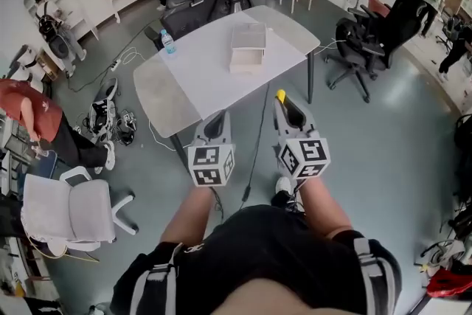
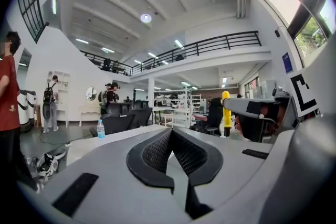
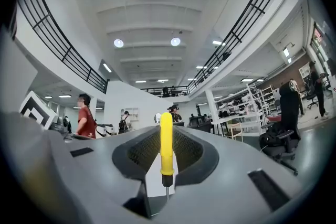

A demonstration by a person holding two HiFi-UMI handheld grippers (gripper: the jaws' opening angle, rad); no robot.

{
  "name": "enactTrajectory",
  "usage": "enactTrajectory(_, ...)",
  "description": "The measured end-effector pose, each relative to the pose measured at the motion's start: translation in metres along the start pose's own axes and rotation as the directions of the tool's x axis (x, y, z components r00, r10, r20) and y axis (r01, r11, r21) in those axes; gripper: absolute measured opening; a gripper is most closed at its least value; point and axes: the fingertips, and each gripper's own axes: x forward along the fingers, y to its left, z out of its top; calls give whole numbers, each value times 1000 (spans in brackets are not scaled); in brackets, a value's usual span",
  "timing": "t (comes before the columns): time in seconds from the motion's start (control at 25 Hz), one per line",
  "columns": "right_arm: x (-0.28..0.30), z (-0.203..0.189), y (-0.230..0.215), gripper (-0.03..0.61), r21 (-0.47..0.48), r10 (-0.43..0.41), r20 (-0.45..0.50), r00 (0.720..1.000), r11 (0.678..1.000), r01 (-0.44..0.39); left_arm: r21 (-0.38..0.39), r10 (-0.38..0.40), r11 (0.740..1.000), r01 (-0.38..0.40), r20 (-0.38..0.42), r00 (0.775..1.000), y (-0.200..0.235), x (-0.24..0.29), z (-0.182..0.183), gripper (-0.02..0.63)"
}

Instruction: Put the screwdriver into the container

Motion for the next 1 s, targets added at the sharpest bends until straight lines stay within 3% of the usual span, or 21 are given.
enactTrajectory(0.48, 116, 0, -102, 67, 2, 51, -35, 998, 999, -51, -2, 30, 1000, -30, -26, 999, 7, 145, 28, 3)
enactTrajectory(1.0, 207, -6, -215, 67, 23, 112, -71, 991, 994, -111, -6, 59, 998, -59, -70, 996, -16, 290, 47, 3)
